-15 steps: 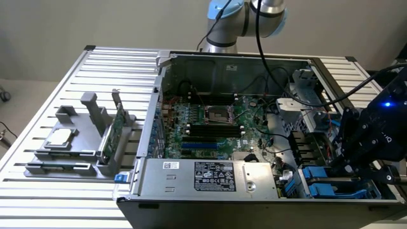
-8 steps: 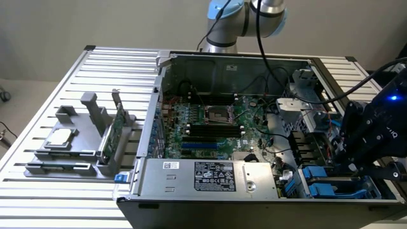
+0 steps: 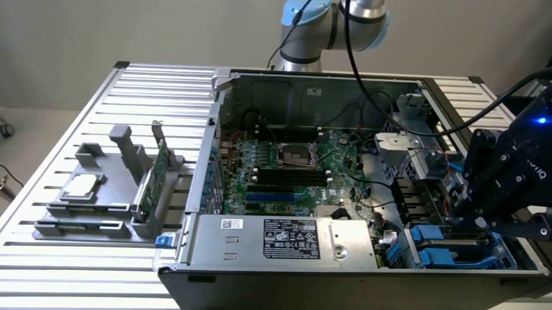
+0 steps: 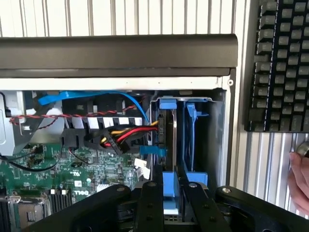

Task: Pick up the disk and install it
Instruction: 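Insert the second disk wire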

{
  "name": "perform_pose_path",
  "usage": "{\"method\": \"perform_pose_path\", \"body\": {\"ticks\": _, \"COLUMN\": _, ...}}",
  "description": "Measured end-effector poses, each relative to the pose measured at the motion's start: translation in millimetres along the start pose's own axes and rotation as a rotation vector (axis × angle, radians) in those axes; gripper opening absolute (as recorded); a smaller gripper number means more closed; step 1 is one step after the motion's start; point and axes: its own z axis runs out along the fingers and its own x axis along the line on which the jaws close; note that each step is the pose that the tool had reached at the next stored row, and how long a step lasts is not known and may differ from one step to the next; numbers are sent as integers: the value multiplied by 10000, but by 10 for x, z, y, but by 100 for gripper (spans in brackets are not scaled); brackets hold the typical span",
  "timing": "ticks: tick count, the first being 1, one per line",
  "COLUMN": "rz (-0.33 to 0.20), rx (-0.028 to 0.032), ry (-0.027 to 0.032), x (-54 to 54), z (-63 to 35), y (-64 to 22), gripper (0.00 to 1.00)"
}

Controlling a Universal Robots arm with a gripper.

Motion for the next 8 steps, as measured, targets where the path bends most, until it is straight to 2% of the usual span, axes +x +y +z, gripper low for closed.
{"method": "perform_pose_path", "body": {"ticks": 2, "rz": 0, "rx": 1, "ry": 23, "x": -7, "z": -22, "y": -46, "gripper": 24}}
{"method": "perform_pose_path", "body": {"ticks": 4, "rz": -3, "rx": 1, "ry": 74, "x": -10, "z": -52, "y": -98, "gripper": 22}}
{"method": "perform_pose_path", "body": {"ticks": 5, "rz": -5, "rx": 3, "ry": 108, "x": -11, "z": -69, "y": -127, "gripper": 15}}
{"method": "perform_pose_path", "body": {"ticks": 8, "rz": -12, "rx": 4, "ry": 239, "x": -12, "z": -112, "y": -220, "gripper": 11}}
